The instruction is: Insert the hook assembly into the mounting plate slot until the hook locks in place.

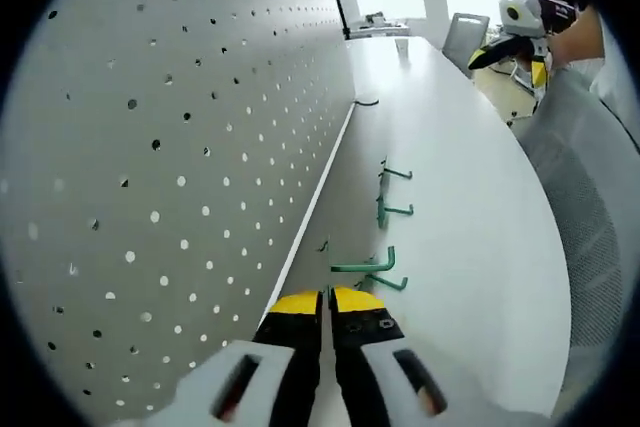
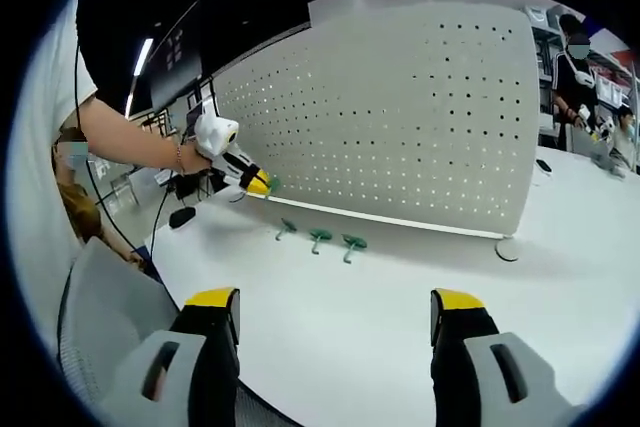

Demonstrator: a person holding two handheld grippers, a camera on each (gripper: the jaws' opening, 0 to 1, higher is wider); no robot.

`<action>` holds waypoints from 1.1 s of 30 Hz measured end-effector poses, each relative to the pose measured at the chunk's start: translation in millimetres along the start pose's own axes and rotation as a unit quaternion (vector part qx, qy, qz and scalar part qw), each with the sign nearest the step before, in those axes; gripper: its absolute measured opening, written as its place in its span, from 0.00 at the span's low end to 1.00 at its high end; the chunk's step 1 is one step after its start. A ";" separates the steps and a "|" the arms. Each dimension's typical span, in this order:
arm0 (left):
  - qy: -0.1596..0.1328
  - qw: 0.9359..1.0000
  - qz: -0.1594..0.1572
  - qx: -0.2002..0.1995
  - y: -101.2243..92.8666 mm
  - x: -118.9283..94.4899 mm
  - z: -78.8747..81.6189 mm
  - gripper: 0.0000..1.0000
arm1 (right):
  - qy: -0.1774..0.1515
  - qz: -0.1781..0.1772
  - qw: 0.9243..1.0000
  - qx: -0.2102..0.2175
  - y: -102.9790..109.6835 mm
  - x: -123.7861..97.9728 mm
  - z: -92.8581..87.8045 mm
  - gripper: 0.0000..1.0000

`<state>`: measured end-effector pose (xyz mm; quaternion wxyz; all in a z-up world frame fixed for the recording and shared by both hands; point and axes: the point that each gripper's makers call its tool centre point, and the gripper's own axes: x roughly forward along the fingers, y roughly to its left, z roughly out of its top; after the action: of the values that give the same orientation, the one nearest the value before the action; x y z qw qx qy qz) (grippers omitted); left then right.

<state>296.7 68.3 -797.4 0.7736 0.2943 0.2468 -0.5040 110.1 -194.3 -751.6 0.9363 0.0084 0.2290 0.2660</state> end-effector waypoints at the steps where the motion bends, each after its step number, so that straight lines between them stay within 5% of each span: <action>1: -0.005 1.000 0.002 -0.004 -1.1 -1.3 2.7 0.02 | -0.001 -0.001 1.000 0.002 -0.3 -0.6 0.6 0.75; 14: -0.056 0.997 0.030 -0.036 -15.8 -13.6 27.7 0.02 | -0.011 0.002 1.000 -0.005 3.5 -3.4 5.7 0.75; 33: -0.129 0.985 0.059 -0.094 -40.3 -37.9 54.8 0.02 | -0.029 0.011 1.000 -0.004 11.1 -7.2 11.7 0.75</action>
<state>250.0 40.9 -741.3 0.8515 0.1666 0.1738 -0.4659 104.3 -187.1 -736.5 0.9396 0.0143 0.2009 0.2769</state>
